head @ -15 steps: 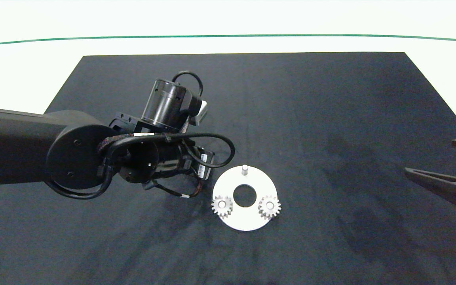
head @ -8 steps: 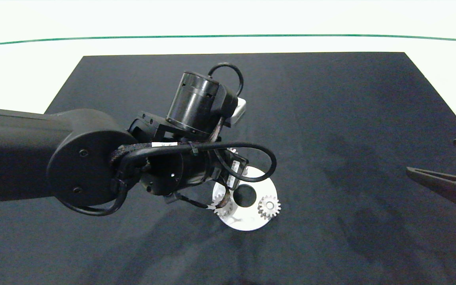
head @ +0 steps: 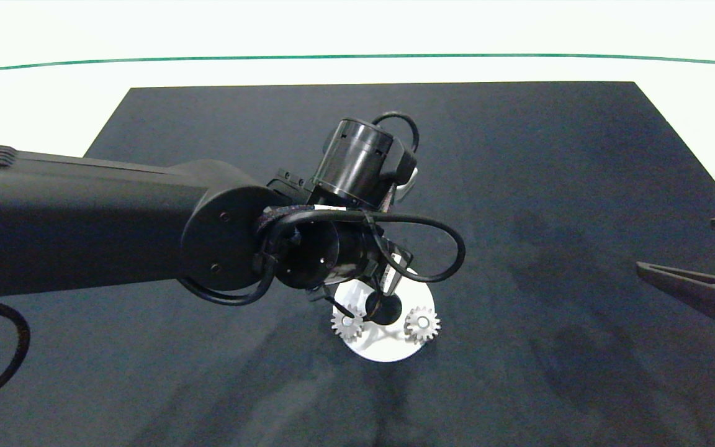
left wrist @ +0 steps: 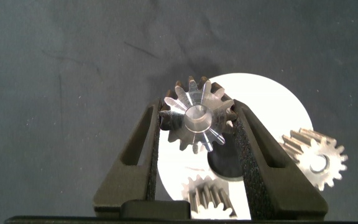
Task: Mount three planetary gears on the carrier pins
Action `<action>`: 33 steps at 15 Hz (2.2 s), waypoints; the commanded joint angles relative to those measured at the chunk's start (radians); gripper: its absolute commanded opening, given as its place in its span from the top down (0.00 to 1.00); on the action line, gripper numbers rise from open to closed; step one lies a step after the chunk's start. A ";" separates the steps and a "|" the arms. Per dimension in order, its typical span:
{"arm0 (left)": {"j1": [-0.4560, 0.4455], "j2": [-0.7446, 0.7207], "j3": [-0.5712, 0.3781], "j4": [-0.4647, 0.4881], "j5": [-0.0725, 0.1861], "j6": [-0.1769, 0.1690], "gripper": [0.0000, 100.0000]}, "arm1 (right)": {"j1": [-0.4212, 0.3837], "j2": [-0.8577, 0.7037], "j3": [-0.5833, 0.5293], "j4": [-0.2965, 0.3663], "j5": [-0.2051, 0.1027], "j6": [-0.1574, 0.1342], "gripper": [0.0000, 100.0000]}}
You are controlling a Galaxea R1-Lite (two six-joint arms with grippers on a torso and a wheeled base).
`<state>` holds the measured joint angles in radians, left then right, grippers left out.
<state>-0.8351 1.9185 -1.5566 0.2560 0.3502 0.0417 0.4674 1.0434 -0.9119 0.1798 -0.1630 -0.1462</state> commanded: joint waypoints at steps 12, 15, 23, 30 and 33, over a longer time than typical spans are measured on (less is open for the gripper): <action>-0.022 0.014 0.001 0.002 0.003 0.014 0.90 | 0.000 -0.008 -0.001 0.000 0.000 -0.001 0.00; -0.021 0.014 0.001 0.002 0.015 0.026 0.90 | 0.000 -0.006 -0.001 0.000 0.000 -0.001 0.00; -0.021 0.024 0.001 0.000 0.018 0.035 0.90 | 0.002 -0.006 -0.001 0.001 0.000 -0.003 0.00; -0.021 0.034 -0.003 -0.001 0.036 0.044 0.90 | 0.002 -0.011 -0.001 0.001 0.000 -0.007 0.00; -0.029 0.042 -0.007 -0.003 0.042 0.047 0.90 | 0.002 -0.011 0.001 0.001 0.000 -0.006 0.00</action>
<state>-0.8606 1.9564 -1.5634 0.2526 0.3906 0.0883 0.4689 1.0334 -0.9119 0.1798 -0.1615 -0.1509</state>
